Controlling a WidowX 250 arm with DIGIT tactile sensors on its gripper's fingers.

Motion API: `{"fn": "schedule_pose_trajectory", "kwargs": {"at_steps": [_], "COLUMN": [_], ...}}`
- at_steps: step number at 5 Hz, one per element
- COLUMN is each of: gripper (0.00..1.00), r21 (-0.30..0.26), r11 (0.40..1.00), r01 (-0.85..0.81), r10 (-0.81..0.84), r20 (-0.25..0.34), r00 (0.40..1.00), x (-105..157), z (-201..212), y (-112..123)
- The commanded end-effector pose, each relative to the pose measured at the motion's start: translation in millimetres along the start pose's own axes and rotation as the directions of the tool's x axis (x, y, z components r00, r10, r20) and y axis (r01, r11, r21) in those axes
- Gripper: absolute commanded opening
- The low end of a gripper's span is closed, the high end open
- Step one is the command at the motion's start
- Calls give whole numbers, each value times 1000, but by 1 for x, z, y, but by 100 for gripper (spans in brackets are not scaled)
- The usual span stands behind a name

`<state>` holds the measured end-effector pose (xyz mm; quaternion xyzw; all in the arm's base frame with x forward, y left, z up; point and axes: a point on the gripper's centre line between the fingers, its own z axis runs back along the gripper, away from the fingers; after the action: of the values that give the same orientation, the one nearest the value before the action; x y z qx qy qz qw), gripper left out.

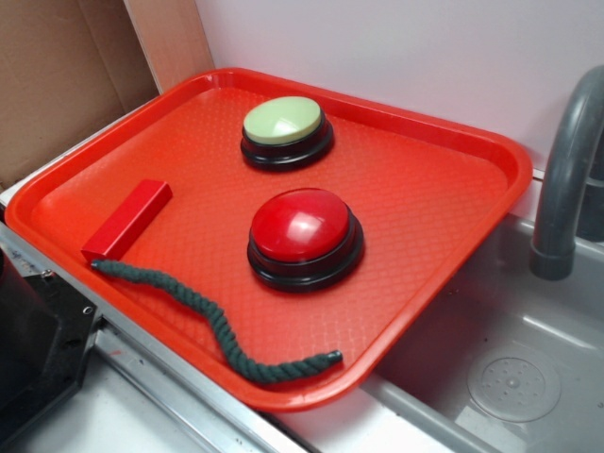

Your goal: Push the red button.

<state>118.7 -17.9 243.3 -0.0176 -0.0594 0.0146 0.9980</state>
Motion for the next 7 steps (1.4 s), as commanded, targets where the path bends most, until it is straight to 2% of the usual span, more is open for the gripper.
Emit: {"fn": "schedule_pose_trajectory", "kwargs": {"at_steps": [1, 2, 3, 4, 5, 6, 7], "gripper": [100, 100, 100, 100, 100, 100, 100], "r21": [0, 52, 138, 161, 127, 112, 102], "r11": [1000, 969, 942, 955, 960, 961, 962], "r01": [0, 240, 305, 247, 251, 253, 254], "r10": [0, -243, -315, -259, -256, -256, -254], "r20": [0, 52, 55, 58, 21, 14, -13], "r00": [1000, 969, 947, 964, 966, 967, 967], "x": [0, 31, 40, 54, 63, 79, 79], "z": [0, -55, -94, -139, -164, -184, -198], "y": [0, -49, -87, -96, -100, -89, -79]}}
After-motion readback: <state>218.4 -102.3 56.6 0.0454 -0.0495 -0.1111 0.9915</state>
